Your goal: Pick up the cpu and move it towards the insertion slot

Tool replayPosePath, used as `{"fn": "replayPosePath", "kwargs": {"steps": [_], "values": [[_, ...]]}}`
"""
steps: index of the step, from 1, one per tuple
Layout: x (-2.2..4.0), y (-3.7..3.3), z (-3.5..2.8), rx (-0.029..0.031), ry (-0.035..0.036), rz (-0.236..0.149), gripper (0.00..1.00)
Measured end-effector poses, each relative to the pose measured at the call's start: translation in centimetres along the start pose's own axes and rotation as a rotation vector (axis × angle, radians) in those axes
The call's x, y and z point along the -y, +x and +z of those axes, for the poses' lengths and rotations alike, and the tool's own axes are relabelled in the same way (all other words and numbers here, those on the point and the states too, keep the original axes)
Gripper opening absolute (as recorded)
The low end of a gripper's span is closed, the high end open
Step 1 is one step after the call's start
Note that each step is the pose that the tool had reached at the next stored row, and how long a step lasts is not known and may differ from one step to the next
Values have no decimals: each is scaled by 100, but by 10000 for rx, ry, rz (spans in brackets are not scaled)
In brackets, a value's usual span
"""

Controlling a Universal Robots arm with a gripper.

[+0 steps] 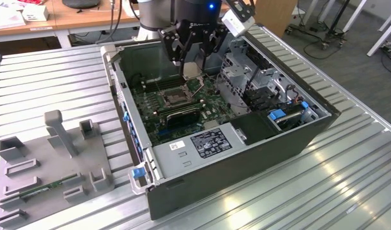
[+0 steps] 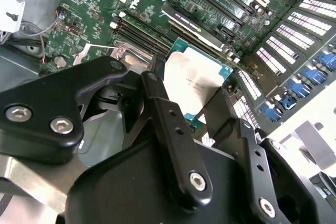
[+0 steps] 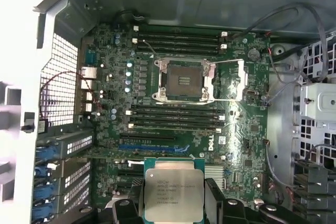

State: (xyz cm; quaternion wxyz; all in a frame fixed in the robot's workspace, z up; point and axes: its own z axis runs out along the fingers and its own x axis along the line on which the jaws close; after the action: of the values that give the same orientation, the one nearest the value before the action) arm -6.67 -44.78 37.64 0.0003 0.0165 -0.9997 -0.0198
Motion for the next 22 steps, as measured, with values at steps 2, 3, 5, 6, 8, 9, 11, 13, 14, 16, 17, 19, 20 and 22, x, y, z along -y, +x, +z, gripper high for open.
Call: {"fn": "replayPosePath", "kwargs": {"steps": [2, 3, 5, 6, 8, 9, 11, 13, 14, 16, 17, 19, 20, 22], "values": [[1, -19, 0, 0, 0, 0, 55], [1, -29, 0, 0, 0, 0, 55], [2, -50, 0, 0, 0, 0, 55], [2, -60, 0, 0, -1, 0, 55], [3, -80, 0, 0, -1, 0, 55], [3, -90, 0, 0, -1, 0, 55], [4, -109, 0, 0, 0, 0, 55], [4, -126, 0, 1, -1, 0, 55], [5, -134, 0, 0, 0, 0, 55], [5, -149, 0, 0, 0, -1, 55], [5, -157, 0, 0, 0, 0, 55], [6, -173, 1, 1, -1, 0, 55], [6, -181, 0, 0, 0, 0, 55], [7, -195, 0, 0, 0, 0, 55]]}}
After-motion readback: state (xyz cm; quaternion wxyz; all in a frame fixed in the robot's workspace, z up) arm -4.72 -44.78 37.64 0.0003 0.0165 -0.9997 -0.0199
